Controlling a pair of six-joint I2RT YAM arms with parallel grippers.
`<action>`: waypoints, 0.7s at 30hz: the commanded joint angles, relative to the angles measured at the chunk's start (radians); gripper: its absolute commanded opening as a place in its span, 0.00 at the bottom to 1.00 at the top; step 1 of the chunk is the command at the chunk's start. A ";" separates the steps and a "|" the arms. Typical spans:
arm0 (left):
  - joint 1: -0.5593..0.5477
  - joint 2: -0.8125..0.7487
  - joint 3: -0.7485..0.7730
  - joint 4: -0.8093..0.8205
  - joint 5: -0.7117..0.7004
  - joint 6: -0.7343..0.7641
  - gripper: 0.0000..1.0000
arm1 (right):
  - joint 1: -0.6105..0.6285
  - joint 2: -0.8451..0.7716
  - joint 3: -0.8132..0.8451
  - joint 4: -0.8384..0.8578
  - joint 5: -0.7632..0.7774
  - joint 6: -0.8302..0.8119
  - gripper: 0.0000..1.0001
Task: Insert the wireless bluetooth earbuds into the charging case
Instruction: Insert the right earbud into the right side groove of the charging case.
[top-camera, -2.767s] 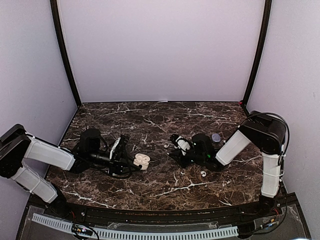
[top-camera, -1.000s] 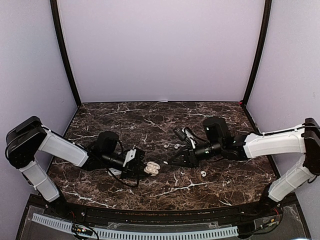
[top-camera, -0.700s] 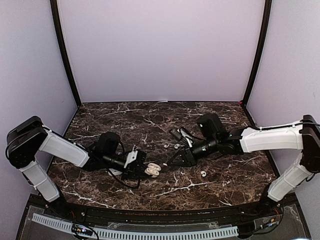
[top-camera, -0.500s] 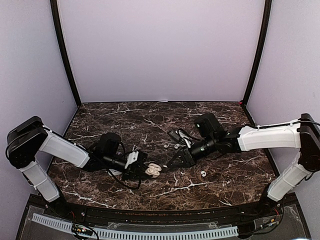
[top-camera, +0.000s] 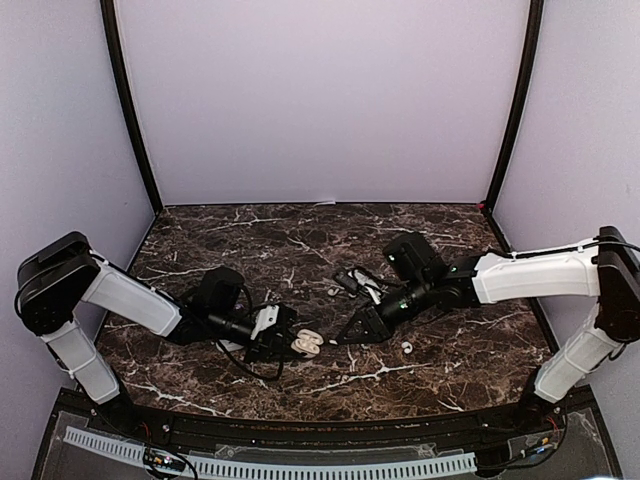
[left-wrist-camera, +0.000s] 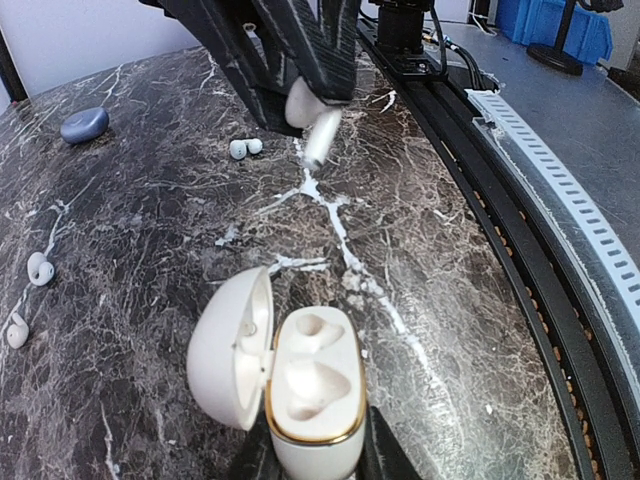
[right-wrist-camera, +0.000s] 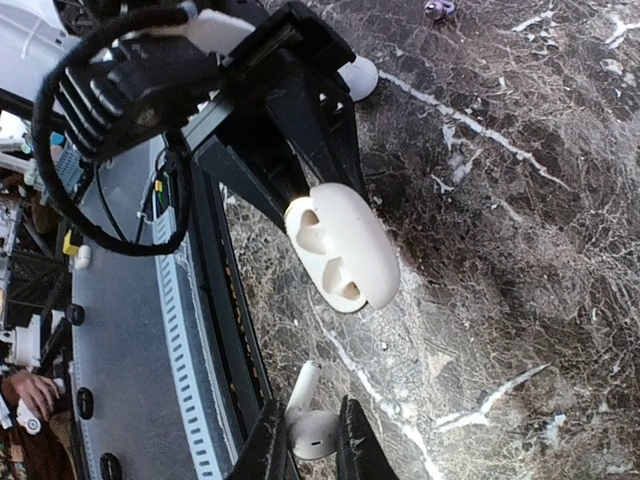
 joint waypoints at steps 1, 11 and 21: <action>-0.006 0.011 0.014 0.011 0.025 -0.001 0.17 | 0.056 0.006 0.052 -0.073 0.103 -0.143 0.04; -0.006 0.025 0.020 -0.001 0.100 -0.008 0.18 | 0.176 -0.114 0.004 -0.021 0.442 -0.369 0.03; -0.006 -0.008 0.011 -0.003 0.200 -0.035 0.18 | 0.247 -0.162 -0.018 0.092 0.521 -0.479 0.06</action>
